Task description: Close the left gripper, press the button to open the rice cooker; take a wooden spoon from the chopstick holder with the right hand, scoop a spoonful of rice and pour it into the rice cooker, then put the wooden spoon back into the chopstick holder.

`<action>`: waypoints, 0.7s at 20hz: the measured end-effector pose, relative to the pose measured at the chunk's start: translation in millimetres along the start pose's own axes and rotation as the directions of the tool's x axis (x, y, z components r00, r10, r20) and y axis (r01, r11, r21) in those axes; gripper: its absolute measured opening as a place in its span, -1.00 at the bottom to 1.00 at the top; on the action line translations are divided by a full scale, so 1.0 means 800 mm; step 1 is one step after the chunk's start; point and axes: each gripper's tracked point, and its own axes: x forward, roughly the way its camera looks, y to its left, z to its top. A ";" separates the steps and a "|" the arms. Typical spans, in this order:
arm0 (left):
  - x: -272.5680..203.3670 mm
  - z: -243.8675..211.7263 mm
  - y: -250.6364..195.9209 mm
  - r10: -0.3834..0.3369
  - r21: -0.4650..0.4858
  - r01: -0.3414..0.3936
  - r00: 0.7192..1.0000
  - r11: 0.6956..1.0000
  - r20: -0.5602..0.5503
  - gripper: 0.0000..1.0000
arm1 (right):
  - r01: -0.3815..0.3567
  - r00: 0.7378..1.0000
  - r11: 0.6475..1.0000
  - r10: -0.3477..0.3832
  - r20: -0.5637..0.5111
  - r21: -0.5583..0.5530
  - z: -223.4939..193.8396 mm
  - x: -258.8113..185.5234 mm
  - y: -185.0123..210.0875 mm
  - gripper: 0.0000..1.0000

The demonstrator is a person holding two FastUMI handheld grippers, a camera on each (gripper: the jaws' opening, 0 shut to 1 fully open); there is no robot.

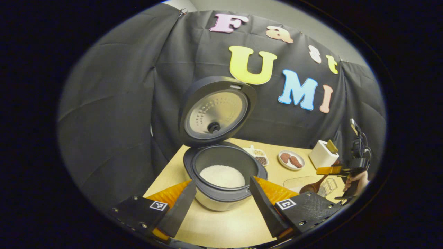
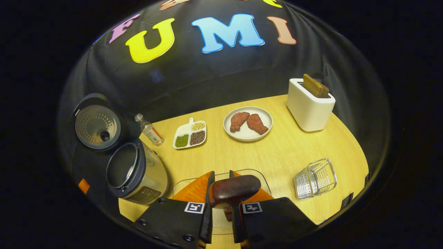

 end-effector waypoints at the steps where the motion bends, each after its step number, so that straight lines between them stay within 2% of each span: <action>1: -0.001 0.000 0.003 0.004 0.005 -0.004 1.000 1.000 -0.001 0.94 | 0.010 1.000 1.000 -0.010 -0.020 -0.005 -0.011 0.006 -0.004 -0.49; 3: 0.002 -0.001 0.010 0.018 0.022 -0.018 1.000 1.000 -0.003 0.94 | -0.010 0.998 1.000 0.011 -0.066 0.008 -0.031 0.014 0.004 -0.55; 4: 0.001 0.000 0.016 0.029 0.028 -0.029 1.000 0.999 -0.002 0.94 | -0.027 0.997 0.999 0.028 -0.072 0.018 -0.037 0.015 0.009 -0.48; 8: -0.001 0.007 0.026 0.051 0.034 -0.051 0.999 0.998 0.014 0.94 | -0.066 0.993 0.997 0.069 -0.093 0.029 -0.052 0.015 0.032 -0.49; 13: -0.005 -0.001 0.015 0.045 0.024 -0.045 0.999 0.999 0.001 0.94 | -0.122 0.978 0.984 0.141 -0.153 0.127 -0.066 0.014 0.062 -0.48; 14: -0.007 -0.003 0.012 0.042 0.027 -0.042 0.999 0.999 0.001 0.94 | -0.134 0.974 0.979 0.158 -0.163 0.152 -0.069 0.010 0.069 -0.55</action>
